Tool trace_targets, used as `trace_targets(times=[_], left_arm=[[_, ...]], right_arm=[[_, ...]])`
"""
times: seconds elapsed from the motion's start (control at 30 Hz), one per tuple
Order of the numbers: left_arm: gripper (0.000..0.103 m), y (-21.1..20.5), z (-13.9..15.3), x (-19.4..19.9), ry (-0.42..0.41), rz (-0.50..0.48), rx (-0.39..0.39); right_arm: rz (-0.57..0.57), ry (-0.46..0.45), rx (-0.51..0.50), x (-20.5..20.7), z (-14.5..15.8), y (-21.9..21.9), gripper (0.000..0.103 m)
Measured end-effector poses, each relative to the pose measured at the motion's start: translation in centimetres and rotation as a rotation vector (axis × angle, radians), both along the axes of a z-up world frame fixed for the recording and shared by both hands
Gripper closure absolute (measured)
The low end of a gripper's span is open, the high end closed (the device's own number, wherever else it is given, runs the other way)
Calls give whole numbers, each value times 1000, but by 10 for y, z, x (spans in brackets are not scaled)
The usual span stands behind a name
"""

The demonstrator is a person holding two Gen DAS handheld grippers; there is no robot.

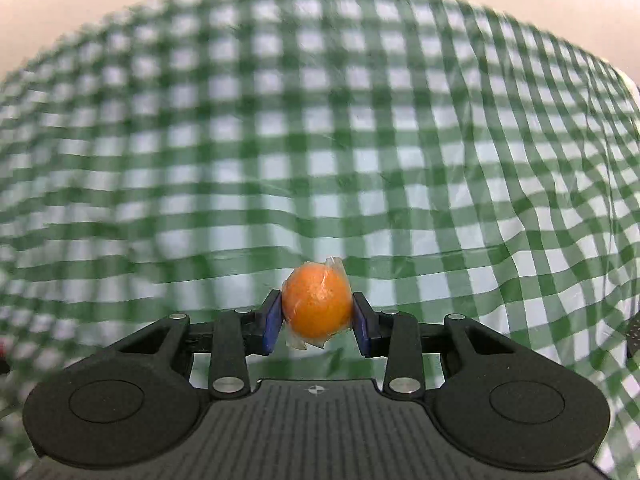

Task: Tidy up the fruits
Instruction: 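Carry the red fruit with the left tool while the right tool carries the orange to the plate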

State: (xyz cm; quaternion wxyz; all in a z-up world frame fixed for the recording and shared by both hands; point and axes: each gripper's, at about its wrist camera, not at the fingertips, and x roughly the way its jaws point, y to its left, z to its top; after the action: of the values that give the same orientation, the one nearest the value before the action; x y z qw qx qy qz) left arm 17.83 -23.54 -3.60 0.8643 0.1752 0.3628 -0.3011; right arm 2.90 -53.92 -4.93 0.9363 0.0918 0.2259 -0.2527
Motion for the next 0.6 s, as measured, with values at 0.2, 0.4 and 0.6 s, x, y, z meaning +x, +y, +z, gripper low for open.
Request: trace_targets(times=[0.2,0.4,0.6], left_arm=[[70,94,37,-66,48,129,1],[71,174,54,-128,67,241,17],[71,223,55,-188,58,285,23]], right_arm=[[154,18,81,-60,31,121,65],[284,22,152,-92,55,234,65],[386,56,154,-117,76,313,65]])
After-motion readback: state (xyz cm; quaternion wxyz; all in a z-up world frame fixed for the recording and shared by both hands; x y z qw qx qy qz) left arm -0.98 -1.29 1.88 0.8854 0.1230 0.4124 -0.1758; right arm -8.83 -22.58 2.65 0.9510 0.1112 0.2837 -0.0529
